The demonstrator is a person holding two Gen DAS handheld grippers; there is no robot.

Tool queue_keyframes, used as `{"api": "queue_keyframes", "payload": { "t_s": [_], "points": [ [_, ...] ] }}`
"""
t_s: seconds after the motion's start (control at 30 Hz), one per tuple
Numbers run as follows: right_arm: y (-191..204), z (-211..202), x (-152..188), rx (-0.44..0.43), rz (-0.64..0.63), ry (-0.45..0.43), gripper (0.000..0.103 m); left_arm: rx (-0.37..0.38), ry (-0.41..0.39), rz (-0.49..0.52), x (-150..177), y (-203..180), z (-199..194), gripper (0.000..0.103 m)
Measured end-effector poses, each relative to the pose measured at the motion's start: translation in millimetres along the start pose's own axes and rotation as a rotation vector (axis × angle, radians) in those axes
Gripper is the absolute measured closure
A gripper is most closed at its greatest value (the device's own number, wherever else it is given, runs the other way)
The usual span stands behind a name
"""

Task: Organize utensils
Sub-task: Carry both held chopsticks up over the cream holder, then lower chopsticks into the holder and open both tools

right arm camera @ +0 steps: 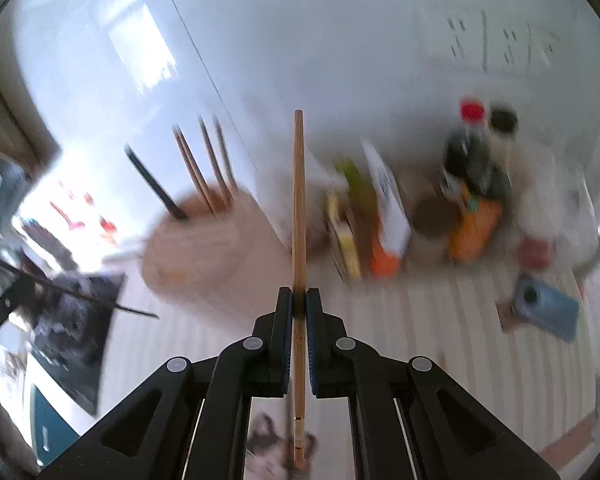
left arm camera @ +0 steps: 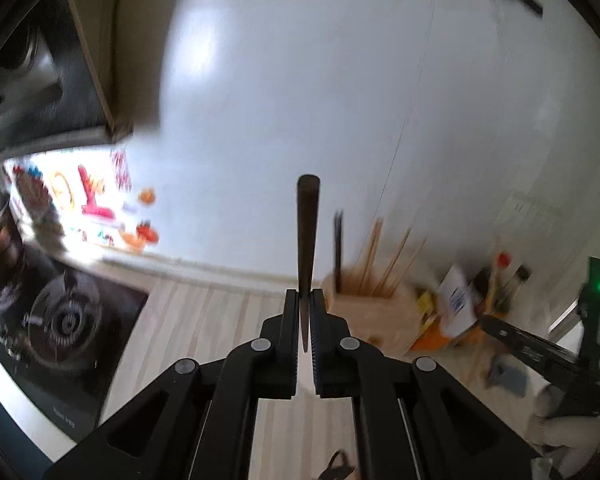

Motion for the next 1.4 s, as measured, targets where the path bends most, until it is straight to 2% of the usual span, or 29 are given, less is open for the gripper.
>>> {"api": "queue_keyframes", "payload": {
  "t_s": [0.23,0.47,0.6,0.8,1.07,1.2,1.27,1.3,1.33,1.37,1.4],
  "points": [
    [47.8,-8.9,-80.3,-0.063,-0.031,-0.135,0.096,0.084,-0.078,0.006,-61.8,-27.8,-13.5,0.1],
    [76.3,15.8,-131.4,-0.083,-0.052,-0.218,0.096,0.102,-0.077,0.03,-89.6,-50.5,19.2,0.101],
    [83.7,35.9,-142.1,-0.087,-0.066,-0.271,0.096,0.102,-0.033,0.045,-87.7,-58.5,51.2,0.101],
    [89.3,57.4,-137.8,-0.084,-0.115,-0.365,0.096,0.101,0.041,0.064,-76.6,-62.5,93.8,0.101],
    [82.3,80.1,-128.3,-0.093,-0.115,-0.324,0.096,0.104,0.108,0.053,-65.4,-53.5,109.2,0.1],
    [78.3,81.4,-123.3,-0.107,-0.108,-0.282,0.096,0.102,0.152,0.03,-64.2,-49.7,103.8,0.096],
    [76.4,77.8,-121.2,-0.107,-0.115,-0.253,0.089,0.083,0.145,0.037,-66.2,-49.6,97.5,0.092],
    [74.8,72.9,-120.5,-0.111,-0.118,-0.248,0.077,0.066,0.137,0.036,-67.3,-48.0,92.8,0.082],
    [71.2,66.7,-118.6,-0.115,-0.117,-0.251,0.065,0.047,0.127,0.036,-68.1,-45.4,87.7,0.058],
    [70.8,61.7,-116.2,-0.112,-0.116,-0.254,0.06,0.034,0.116,0.031,-68.6,-42.4,82.0,0.043],
    [63.5,51.8,-115.8,-0.107,-0.113,-0.259,0.055,0.023,0.101,0.024,-68.6,-38.4,76.7,0.019]
  ]
}}
Point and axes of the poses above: each gripper's, at about its wrist camera, not at the fingertips, and z roughly the way its jaws point, y to its left, x to its underside, the point moved 7 cm from there along z, roughly the way its jaws point, and after that the axes turned 2 degrees about -x, right-handed, at the moved point
